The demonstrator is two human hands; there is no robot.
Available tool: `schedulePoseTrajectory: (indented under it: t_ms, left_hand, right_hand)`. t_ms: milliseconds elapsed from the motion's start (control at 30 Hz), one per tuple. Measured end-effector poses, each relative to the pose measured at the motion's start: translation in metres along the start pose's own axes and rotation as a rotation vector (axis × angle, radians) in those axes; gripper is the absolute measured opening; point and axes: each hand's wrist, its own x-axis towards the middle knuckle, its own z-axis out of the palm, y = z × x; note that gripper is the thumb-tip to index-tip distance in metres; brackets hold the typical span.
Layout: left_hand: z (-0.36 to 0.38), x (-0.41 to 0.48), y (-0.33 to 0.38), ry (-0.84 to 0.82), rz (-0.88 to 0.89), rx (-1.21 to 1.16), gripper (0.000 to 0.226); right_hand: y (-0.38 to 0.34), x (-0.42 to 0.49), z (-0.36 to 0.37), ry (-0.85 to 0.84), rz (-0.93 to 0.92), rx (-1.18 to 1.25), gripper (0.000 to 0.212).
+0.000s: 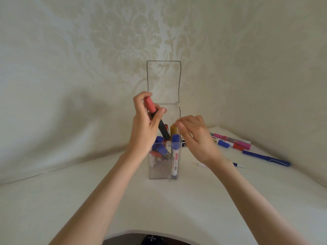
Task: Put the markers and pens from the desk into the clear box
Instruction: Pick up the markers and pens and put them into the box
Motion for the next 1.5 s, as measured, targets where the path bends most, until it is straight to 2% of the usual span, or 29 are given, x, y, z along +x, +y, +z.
schedulePoseTrajectory:
  t_ms: [167,267,300,467,600,667,733,800,867,1000,1100,1200,1367,1500]
  left_hand:
    - [0.009,-0.005,-0.013,-0.139,-0.061,0.362,0.017]
    - [-0.001,-0.016,-0.026,-0.227,0.159,0.788,0.049]
    - [-0.005,-0.019,-0.031,-0.234,0.205,0.882,0.054]
    - [-0.019,-0.025,-0.04,-0.382,0.16,0.983,0.062]
    - [-0.017,-0.015,-0.025,-0.566,0.053,1.072,0.086]
    - [-0.019,-0.018,-0.026,-0.596,0.061,1.121,0.095]
    - [-0.021,-0.033,-0.033,-0.468,0.144,1.07,0.08]
    - [-0.021,-0.056,-0.037,-0.231,0.256,0.888,0.045]
    - [-0.009,-0.078,-0.033,-0.143,0.324,0.703,0.023]
    - [0.042,-0.093,-0.028,-0.383,0.359,0.584,0.019]
    - [0.085,-0.088,-0.033,-0.541,0.233,0.493,0.025]
    - [0.128,-0.079,-0.038,-0.678,0.025,0.415,0.028]
    - [0.193,-0.045,-0.072,-0.744,-0.13,0.324,0.026]
    - [0.232,-0.022,-0.102,-0.759,-0.114,0.42,0.038]
  right_hand:
    - [0.007,-0.005,-0.004,0.098,0.032,0.029,0.04]
    - [0.009,-0.006,-0.006,0.12,0.054,0.041,0.035]
    - [0.009,-0.007,-0.006,0.121,0.064,0.046,0.034]
    - [0.01,-0.011,0.002,0.099,0.096,0.069,0.03]
    - [0.01,-0.016,0.01,0.072,0.129,0.111,0.022]
    - [0.01,-0.018,0.009,0.068,0.14,0.127,0.021]
    - [0.012,-0.022,0.006,0.059,0.158,0.129,0.021]
    - [0.021,-0.029,0.0,0.056,0.203,0.11,0.021]
    - [0.037,-0.041,-0.01,0.051,0.26,0.074,0.02]
    - [0.08,-0.07,-0.034,0.006,0.381,-0.025,0.017]
    - [0.112,-0.091,-0.06,-0.003,0.49,-0.097,0.019]
    - [0.149,-0.11,-0.084,0.039,0.583,-0.23,0.023]
    - [0.203,-0.122,-0.101,-0.025,0.718,-0.461,0.037]
    - [0.221,-0.12,-0.093,-0.059,0.772,-0.601,0.039]
